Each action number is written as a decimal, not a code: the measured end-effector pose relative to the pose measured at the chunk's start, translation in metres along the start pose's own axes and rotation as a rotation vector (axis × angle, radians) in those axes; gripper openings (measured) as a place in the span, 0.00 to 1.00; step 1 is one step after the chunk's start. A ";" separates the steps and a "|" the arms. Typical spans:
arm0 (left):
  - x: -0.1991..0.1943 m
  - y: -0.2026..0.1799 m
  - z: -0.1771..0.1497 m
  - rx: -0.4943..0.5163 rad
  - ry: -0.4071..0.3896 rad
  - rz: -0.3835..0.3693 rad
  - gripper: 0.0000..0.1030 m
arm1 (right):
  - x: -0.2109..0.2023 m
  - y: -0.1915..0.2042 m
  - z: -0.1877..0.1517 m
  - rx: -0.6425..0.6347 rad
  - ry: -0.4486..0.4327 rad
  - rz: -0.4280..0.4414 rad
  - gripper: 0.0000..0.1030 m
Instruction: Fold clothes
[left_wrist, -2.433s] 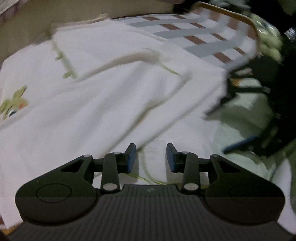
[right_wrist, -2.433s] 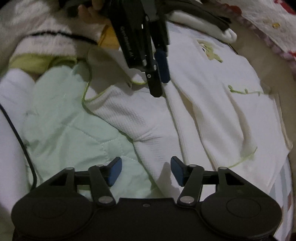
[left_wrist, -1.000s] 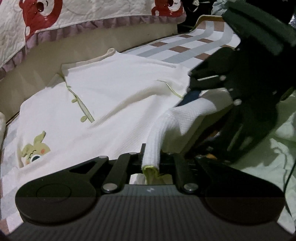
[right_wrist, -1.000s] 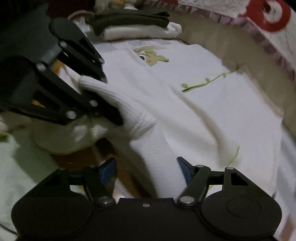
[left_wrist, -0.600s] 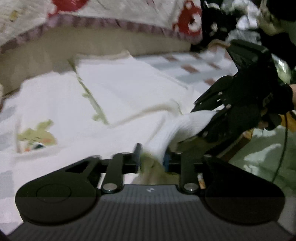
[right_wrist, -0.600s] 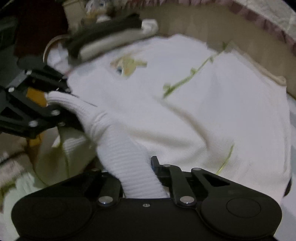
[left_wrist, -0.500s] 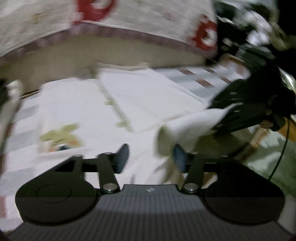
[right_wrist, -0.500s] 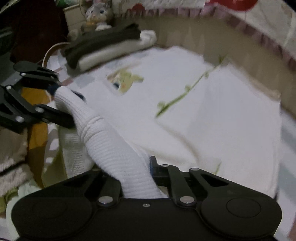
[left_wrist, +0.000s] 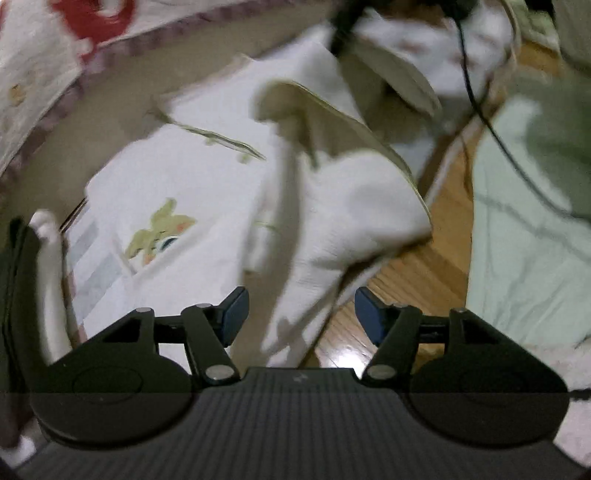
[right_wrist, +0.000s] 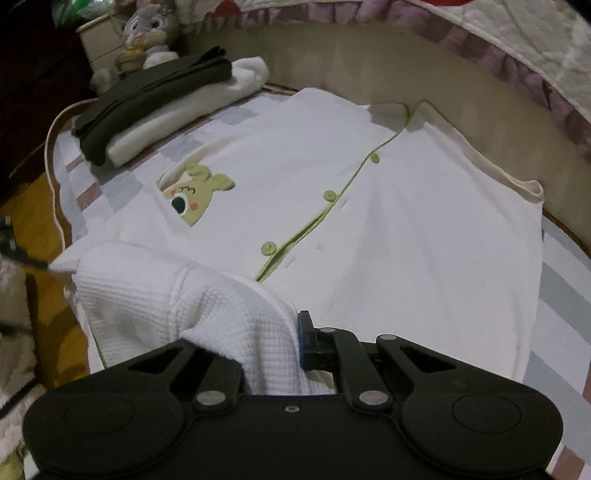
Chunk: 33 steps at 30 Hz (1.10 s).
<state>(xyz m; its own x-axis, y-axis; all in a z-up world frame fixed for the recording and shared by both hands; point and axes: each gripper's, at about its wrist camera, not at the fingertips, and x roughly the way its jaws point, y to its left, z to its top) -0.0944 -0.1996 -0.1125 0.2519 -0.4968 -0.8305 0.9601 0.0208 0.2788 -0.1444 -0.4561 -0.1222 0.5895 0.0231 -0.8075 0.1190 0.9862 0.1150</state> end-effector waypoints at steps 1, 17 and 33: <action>0.007 -0.003 0.003 0.019 0.003 0.042 0.61 | 0.000 0.000 -0.002 0.008 -0.004 0.000 0.07; 0.050 -0.079 -0.004 0.412 -0.001 0.361 0.63 | 0.000 -0.014 -0.013 0.105 -0.068 0.019 0.07; 0.026 -0.016 0.023 0.126 -0.163 0.503 0.04 | 0.009 -0.029 -0.019 0.176 -0.082 0.045 0.07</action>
<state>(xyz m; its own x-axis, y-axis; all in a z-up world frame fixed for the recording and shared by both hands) -0.1058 -0.2330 -0.1275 0.6450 -0.5805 -0.4970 0.7014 0.1913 0.6866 -0.1574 -0.4810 -0.1438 0.6595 0.0464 -0.7502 0.2244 0.9404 0.2554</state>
